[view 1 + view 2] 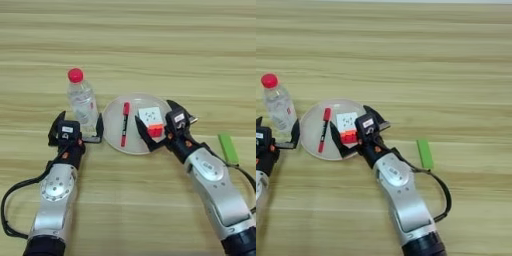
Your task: Move the objects on the table
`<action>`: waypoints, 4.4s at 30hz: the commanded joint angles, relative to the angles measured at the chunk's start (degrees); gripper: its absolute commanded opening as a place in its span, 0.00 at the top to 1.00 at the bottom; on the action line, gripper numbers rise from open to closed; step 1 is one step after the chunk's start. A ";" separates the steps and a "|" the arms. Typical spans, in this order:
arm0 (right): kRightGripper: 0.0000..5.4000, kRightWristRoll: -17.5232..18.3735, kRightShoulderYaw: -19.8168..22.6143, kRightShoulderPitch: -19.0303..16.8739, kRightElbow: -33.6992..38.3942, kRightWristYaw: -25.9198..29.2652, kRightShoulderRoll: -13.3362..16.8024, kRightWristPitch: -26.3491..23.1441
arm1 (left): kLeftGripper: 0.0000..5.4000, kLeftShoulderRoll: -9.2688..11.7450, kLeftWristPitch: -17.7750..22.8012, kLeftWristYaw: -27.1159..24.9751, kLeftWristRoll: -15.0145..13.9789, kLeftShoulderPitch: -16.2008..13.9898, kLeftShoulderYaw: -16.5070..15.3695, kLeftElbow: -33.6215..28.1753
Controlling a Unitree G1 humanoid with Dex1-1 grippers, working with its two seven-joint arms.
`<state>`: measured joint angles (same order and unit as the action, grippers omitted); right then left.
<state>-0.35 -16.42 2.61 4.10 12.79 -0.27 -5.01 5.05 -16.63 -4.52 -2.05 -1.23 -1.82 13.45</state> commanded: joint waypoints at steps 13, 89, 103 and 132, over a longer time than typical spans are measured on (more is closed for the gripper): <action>0.01 -0.30 -0.17 3.77 -9.10 -0.34 -1.57 -0.24 | 0.00 -0.62 0.29 0.32 0.56 -0.23 0.03 -0.12; 0.39 2.67 9.79 -6.96 14.22 -0.66 6.21 -8.55 | 0.00 -2.04 0.62 1.57 1.68 -0.54 1.08 -1.30; 0.39 4.75 13.16 -10.09 12.30 -0.36 7.53 -9.03 | 0.00 -2.34 0.76 1.56 1.87 -0.44 1.00 -1.68; 0.39 4.94 12.48 -10.92 6.49 -0.53 6.52 -8.24 | 0.00 -2.24 1.05 1.62 1.95 -0.84 0.95 -2.57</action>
<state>4.78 -4.12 -8.15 11.38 12.83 6.20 -12.90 2.89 -16.55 -3.21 -0.38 -1.76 -0.87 11.42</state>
